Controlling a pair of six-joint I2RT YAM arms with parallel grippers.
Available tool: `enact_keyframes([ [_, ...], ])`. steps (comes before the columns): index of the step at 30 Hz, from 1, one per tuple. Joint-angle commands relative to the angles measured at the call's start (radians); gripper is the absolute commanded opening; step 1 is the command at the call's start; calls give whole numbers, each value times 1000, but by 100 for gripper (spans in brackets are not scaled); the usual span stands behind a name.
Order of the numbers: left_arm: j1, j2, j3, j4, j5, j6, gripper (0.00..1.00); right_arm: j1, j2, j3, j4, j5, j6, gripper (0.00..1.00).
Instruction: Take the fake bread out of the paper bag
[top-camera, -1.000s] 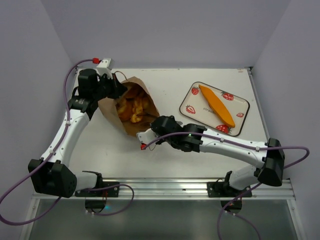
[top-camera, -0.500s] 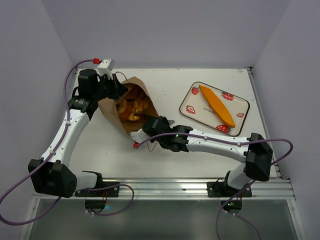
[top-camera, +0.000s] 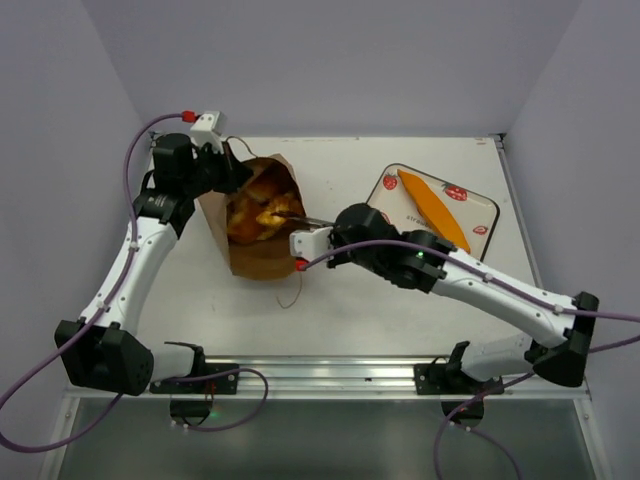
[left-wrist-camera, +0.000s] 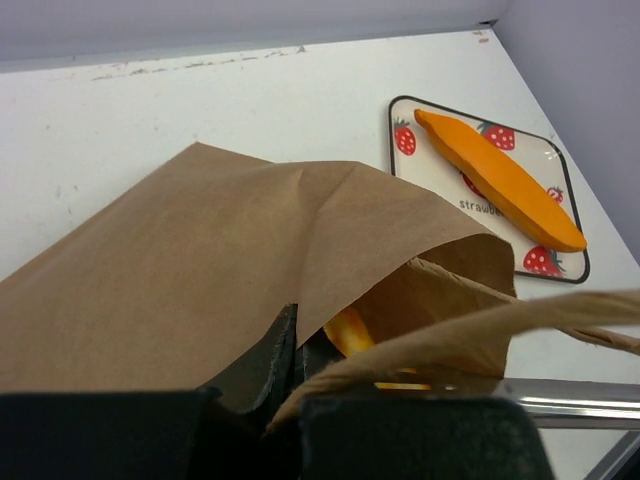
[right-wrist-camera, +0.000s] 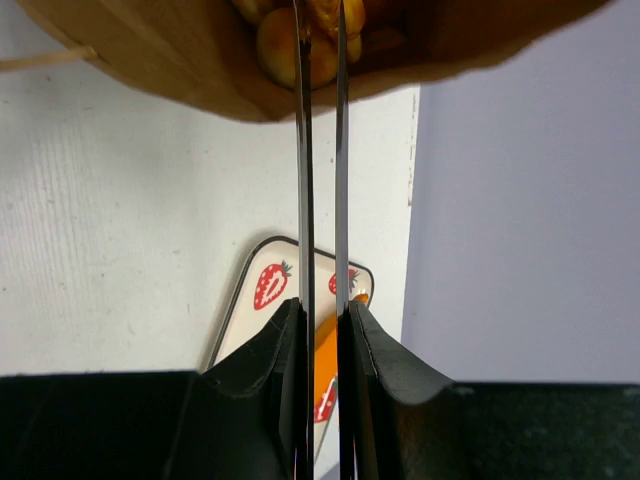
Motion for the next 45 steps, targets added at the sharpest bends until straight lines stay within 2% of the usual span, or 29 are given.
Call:
enact_keyframes([
  [1,1,19,73,27,-60,-2,0,-64,-131,56,-80,-185,82,0],
  [7,1,68,93,59,-63,-44,0,-136,-264,34,-104,-322,146,0],
  [13,-1,99,96,79,-34,-71,0,-185,-315,25,-107,-365,180,0],
  [20,1,89,101,56,-95,-32,0,-274,-362,165,-186,-465,255,0],
  [29,1,120,117,27,-177,25,0,-434,-442,235,-259,-569,352,0],
  [38,1,102,82,36,-190,41,0,-494,-431,202,-238,-251,360,0],
  [42,1,67,36,43,-198,53,0,-526,-442,159,-238,-178,355,0],
  [45,1,28,-11,52,-198,59,0,-560,-448,104,-239,-186,379,0],
])
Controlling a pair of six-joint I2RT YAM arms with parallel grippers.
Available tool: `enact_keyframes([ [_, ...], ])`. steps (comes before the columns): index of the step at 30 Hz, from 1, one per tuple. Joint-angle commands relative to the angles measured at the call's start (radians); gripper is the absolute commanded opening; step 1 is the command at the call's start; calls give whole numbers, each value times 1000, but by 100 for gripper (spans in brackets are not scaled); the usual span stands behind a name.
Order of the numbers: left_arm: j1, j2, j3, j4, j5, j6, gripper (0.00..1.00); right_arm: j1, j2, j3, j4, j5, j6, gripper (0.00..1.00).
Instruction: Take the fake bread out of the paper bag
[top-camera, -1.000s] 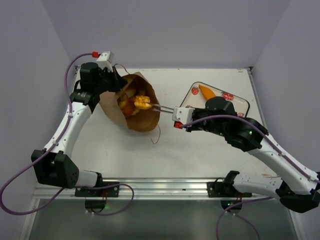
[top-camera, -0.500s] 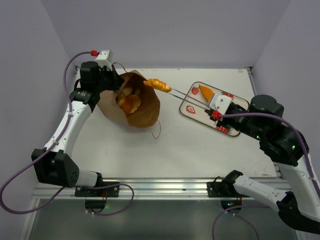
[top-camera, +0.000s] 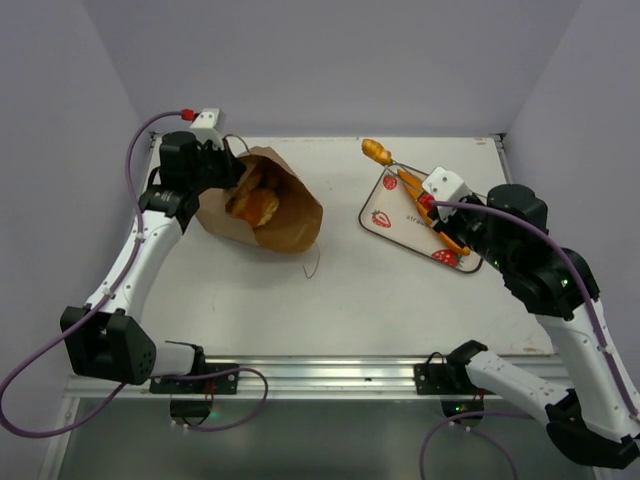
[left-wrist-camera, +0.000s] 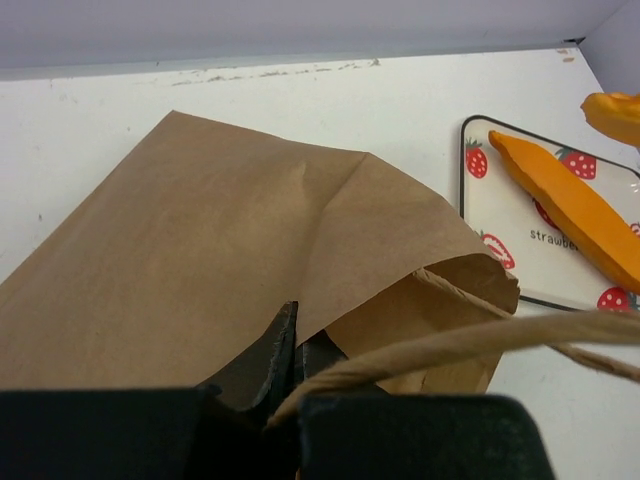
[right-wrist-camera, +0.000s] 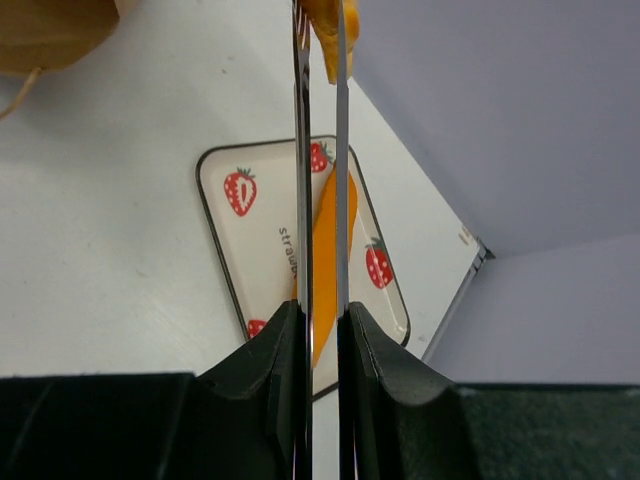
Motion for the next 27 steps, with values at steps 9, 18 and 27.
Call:
enact_keyframes([
  [9,2,-152,-165,32,-23,56,0,-63,4,-182,8,132,2,0],
  [18,2,-167,-248,60,28,40,0,-61,-26,-378,149,115,-170,0],
  [27,2,-178,-259,65,31,43,0,-64,-69,-496,294,96,-289,0],
])
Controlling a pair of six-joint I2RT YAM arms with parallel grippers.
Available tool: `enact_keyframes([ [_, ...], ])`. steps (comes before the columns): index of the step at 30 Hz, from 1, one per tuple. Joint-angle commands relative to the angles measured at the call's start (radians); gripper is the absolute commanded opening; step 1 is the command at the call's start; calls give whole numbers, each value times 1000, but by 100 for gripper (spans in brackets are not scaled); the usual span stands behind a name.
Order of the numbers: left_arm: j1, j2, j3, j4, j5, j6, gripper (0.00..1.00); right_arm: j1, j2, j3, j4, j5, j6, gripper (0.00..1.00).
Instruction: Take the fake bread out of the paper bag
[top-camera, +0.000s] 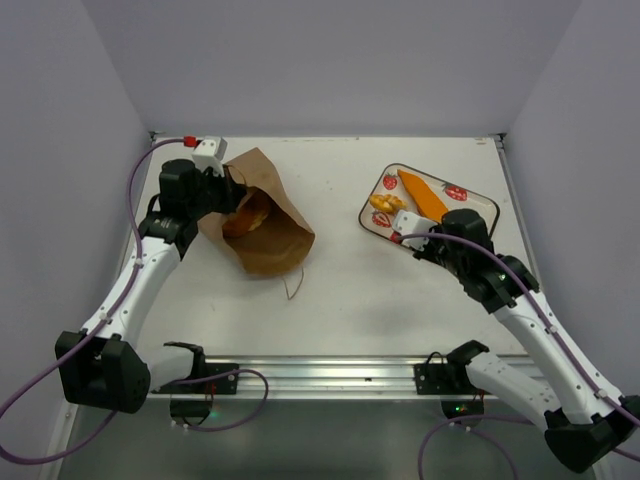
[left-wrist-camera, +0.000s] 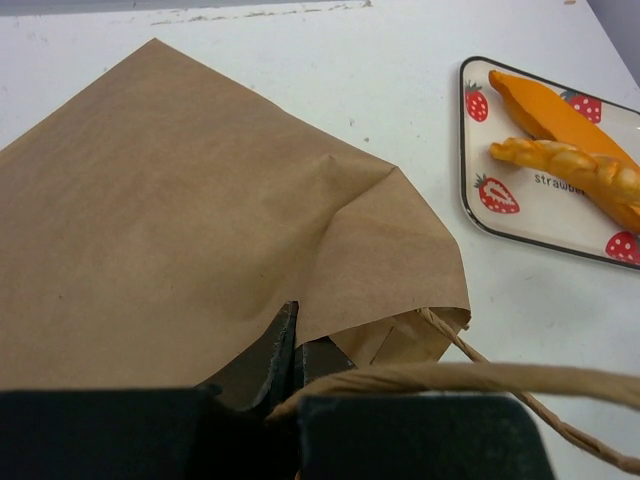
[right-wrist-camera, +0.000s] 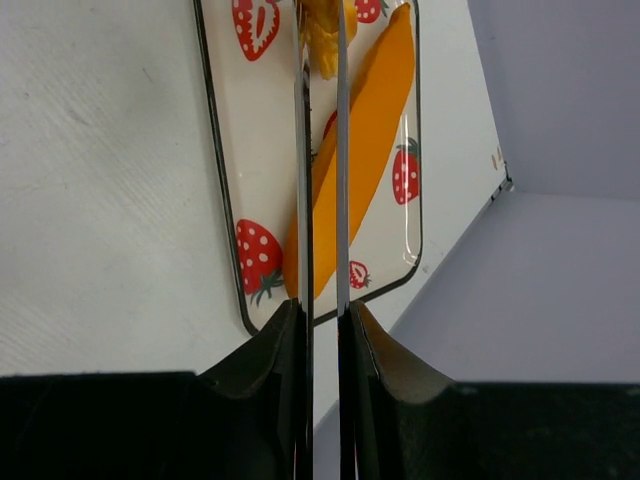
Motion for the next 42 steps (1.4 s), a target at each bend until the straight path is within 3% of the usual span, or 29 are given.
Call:
enact_keyframes([
  [1,2,-10,-7,10,-2,12,0,-6,-22,-5,137,1,-82,0],
  [22,2,-13,-4,13,1,20,0,-72,-50,-282,146,-50,-292,2],
  [33,2,-8,2,9,0,23,0,-142,93,-276,294,-83,-286,5],
  [39,2,-10,2,10,-2,25,0,-148,130,-265,324,-94,-261,15],
  [42,2,-8,4,12,-3,26,0,-150,110,-265,322,-102,-248,31],
])
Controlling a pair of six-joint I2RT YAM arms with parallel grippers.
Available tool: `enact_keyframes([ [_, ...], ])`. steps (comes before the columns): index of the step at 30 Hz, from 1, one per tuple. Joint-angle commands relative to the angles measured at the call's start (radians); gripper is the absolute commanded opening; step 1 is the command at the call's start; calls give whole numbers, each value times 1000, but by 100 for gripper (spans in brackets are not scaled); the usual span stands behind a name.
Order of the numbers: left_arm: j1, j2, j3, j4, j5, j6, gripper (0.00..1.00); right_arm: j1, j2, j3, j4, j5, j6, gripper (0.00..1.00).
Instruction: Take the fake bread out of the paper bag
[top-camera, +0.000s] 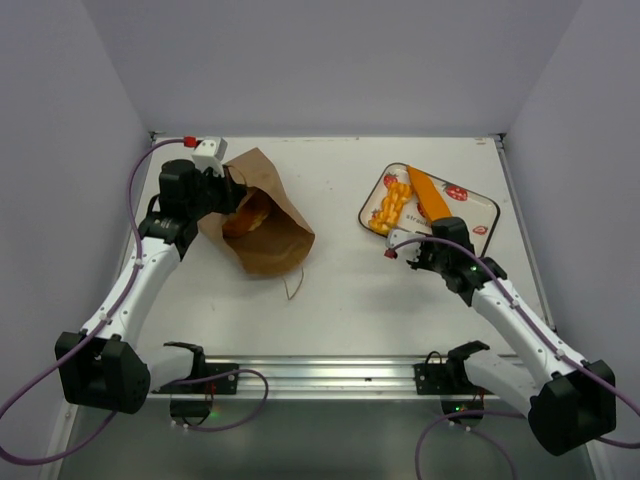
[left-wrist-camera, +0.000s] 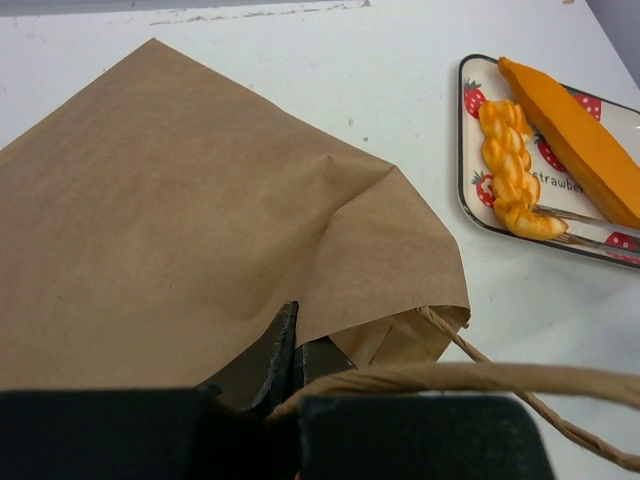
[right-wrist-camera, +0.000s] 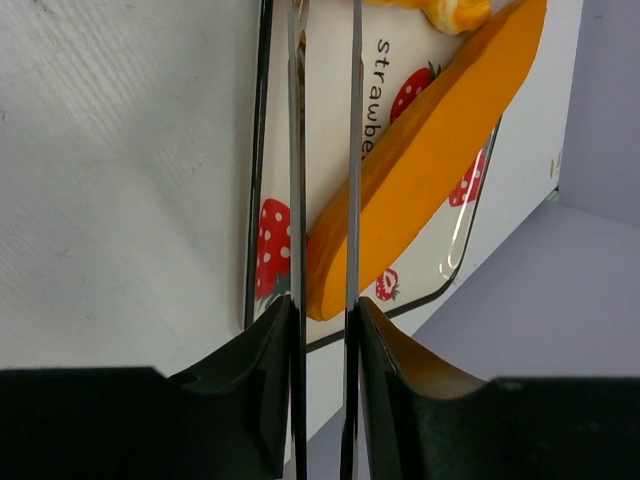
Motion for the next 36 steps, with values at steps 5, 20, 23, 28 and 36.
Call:
enact_keyframes([
  [5,2,3,6,18,-2,22,0,-7,-38,34,-6,-29,51,46],
  [20,2,2,24,4,0,24,0,-7,-123,168,-175,-183,175,48],
  [23,2,3,23,6,7,21,0,-7,-140,191,-212,-210,189,47],
  [28,2,3,24,4,18,21,0,-5,-161,235,-290,-272,209,45],
  [36,2,14,30,4,76,1,0,13,-132,432,-449,-607,267,39],
])
